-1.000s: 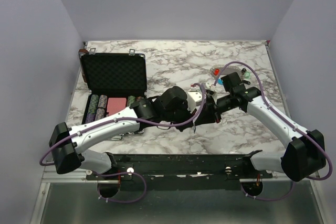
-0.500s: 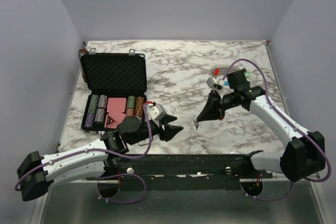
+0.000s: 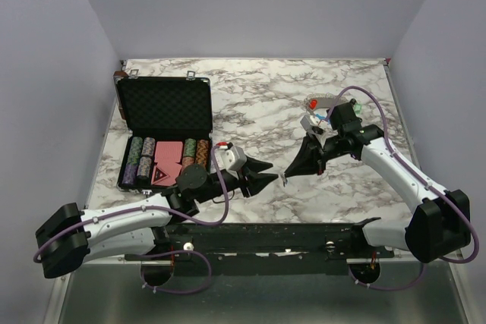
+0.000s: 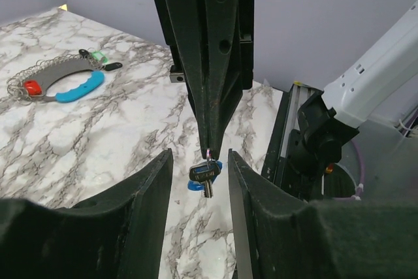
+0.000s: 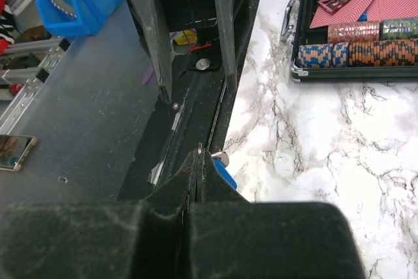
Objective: Put the keys on the keyring
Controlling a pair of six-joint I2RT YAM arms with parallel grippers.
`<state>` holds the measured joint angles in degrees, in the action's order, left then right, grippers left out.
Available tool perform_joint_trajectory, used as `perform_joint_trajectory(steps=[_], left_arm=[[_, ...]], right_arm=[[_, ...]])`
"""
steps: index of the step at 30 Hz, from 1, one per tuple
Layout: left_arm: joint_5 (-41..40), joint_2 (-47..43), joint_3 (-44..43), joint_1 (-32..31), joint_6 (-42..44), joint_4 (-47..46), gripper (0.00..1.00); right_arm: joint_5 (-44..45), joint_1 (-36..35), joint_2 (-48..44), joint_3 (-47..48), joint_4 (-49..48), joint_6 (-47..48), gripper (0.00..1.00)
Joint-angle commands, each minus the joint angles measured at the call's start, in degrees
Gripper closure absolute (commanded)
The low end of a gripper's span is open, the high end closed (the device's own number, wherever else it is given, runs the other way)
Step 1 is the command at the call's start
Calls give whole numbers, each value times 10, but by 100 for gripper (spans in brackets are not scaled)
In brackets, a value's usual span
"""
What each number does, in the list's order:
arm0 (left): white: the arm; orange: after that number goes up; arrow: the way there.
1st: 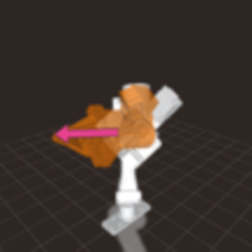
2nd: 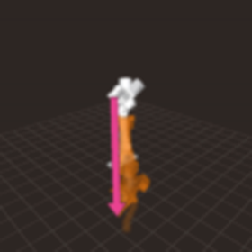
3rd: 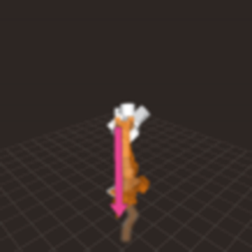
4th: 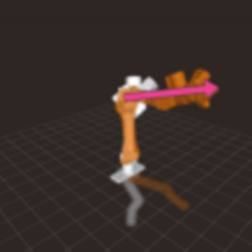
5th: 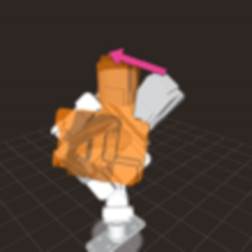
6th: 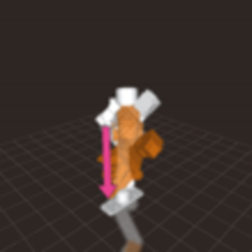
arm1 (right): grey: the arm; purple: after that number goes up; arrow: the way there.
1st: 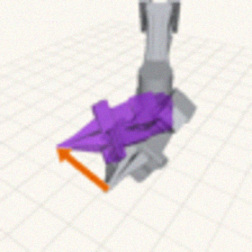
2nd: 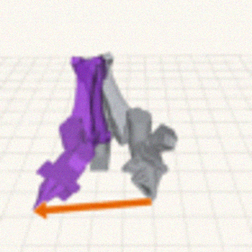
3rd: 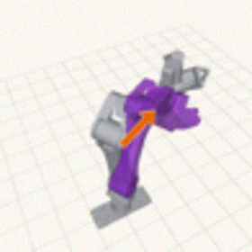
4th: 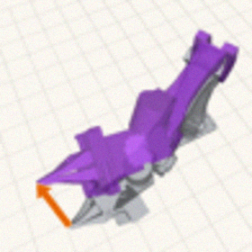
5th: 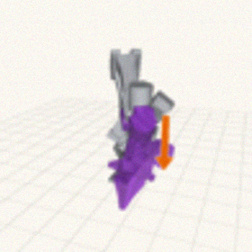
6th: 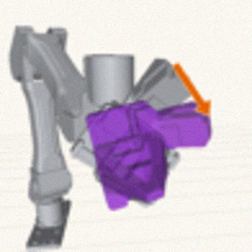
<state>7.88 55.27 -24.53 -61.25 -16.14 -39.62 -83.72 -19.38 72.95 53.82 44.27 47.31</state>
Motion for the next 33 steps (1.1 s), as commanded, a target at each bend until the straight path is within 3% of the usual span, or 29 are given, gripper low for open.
perform_joint_trajectory(steps=[1, 18, 33], left_arm=[[31, 20, -13, -6, 11, -38, 53], [48, 75, -28, -12, 30, -28, 57], [56, 99, -43, -12, 43, 2, 75]], right_arm=[[-106, 4, -11, -1, 13, 22, 100], [-106, 4, -10, -5, 6, 14, 100], [-108, 5, -9, -6, 2, 9, 99]])
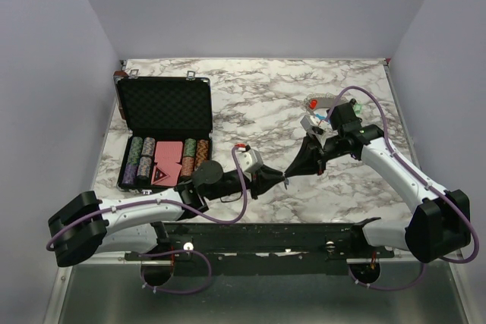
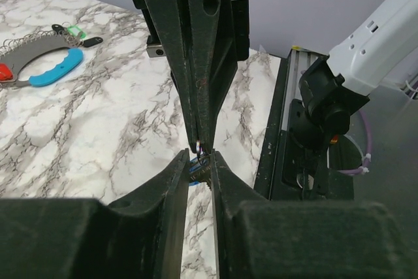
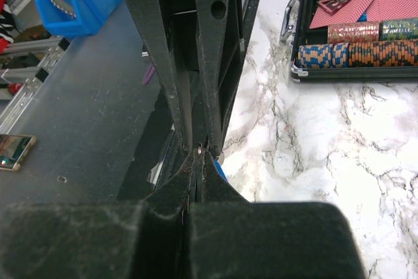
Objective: Put the keys on the keyring
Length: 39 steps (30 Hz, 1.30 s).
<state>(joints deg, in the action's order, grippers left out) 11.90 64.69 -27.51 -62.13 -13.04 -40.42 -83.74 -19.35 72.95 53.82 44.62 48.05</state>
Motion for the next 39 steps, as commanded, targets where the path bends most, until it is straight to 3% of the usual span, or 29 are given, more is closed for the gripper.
perform_joint_trajectory(steps=[1, 7, 9, 15, 16, 21, 24, 29, 33, 39], left_arm=[[15, 4, -13, -3, 12, 11, 76], [17, 10, -20, -4, 17, 24, 89], [17, 11, -24, -4, 20, 36, 100], [1, -5, -54, -4, 29, 132, 100], [-1, -9, -68, -4, 33, 168, 100], [21, -13, -140, 6, 59, 348, 100], [79, 4, -188, 22, 71, 464, 100], [124, 45, -272, 43, 84, 605, 100], [138, 86, -338, 46, 96, 684, 100], [152, 140, -422, 46, 100, 751, 100]], right_arm=[[-108, 5, -10, -5, -2, 2, 99], [-107, 5, -9, -6, -3, -1, 100], [-107, 4, -8, -6, -4, 0, 99], [-75, 5, -11, -8, 0, 5, 97], [-64, 5, -12, -7, 6, 9, 94], [2, 4, -22, 19, 46, 32, 55], [30, 5, -22, 48, 89, 63, 44], [52, 4, -24, 59, 107, 67, 43], [60, 3, -25, 45, 68, 20, 49], [84, -11, -32, 13, 12, -34, 51]])
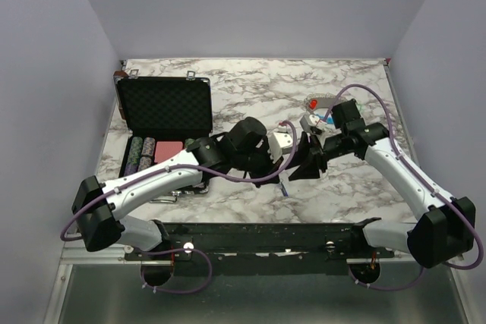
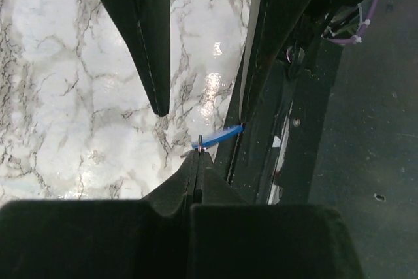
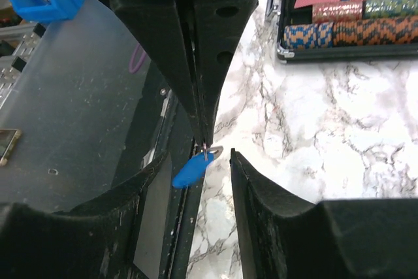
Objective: Put the keys on the keyring
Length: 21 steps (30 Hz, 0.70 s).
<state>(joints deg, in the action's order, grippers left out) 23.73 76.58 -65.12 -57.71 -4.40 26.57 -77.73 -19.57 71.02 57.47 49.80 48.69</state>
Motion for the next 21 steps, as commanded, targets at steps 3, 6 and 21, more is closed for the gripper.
perform_joint_trajectory(steps=[3, 6, 21], left_arm=[[39, 33, -63, 1, 12, 88, 100], [41, 39, -74, 1, 13, 89, 100], [44, 30, -53, 3, -16, 32, 100]], right_arm=[[28, -11, -14, -32, -47, -44, 53], [30, -15, -13, -38, -52, -44, 58], [-13, -20, -11, -61, -106, -99, 61]])
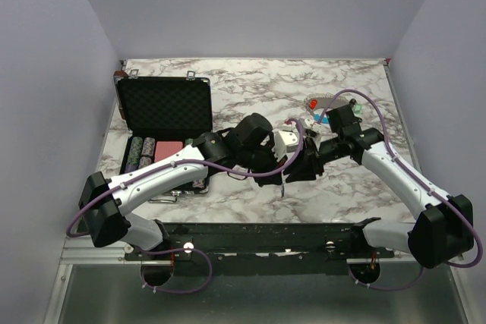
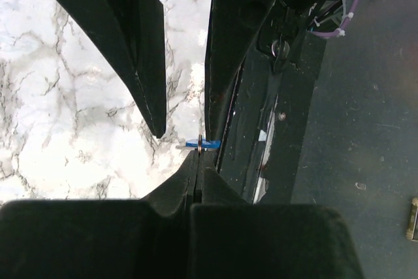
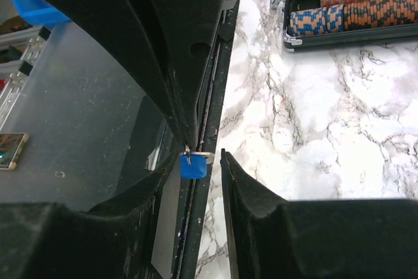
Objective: Put the keys on the keyring
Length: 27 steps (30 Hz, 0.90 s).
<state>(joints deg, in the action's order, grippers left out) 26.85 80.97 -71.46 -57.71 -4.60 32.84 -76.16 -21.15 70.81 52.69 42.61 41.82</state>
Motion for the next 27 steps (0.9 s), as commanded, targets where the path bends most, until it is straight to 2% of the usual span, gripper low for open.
perform_joint_trajectory(steps=[1, 6, 10, 27], left_arm=[[13, -19, 16, 4, -16, -37, 100], [14, -35, 43, 8, -28, -59, 100], [9, -38, 51, 9, -31, -61, 100], [-3, -46, 58, 18, -48, -83, 100]], right_arm=[[-32, -5, -8, -13, -38, -34, 61], [-45, -5, -6, -11, -45, -46, 62], [-48, -4, -4, -10, -41, -45, 71], [-43, -5, -6, -27, -57, -53, 67]])
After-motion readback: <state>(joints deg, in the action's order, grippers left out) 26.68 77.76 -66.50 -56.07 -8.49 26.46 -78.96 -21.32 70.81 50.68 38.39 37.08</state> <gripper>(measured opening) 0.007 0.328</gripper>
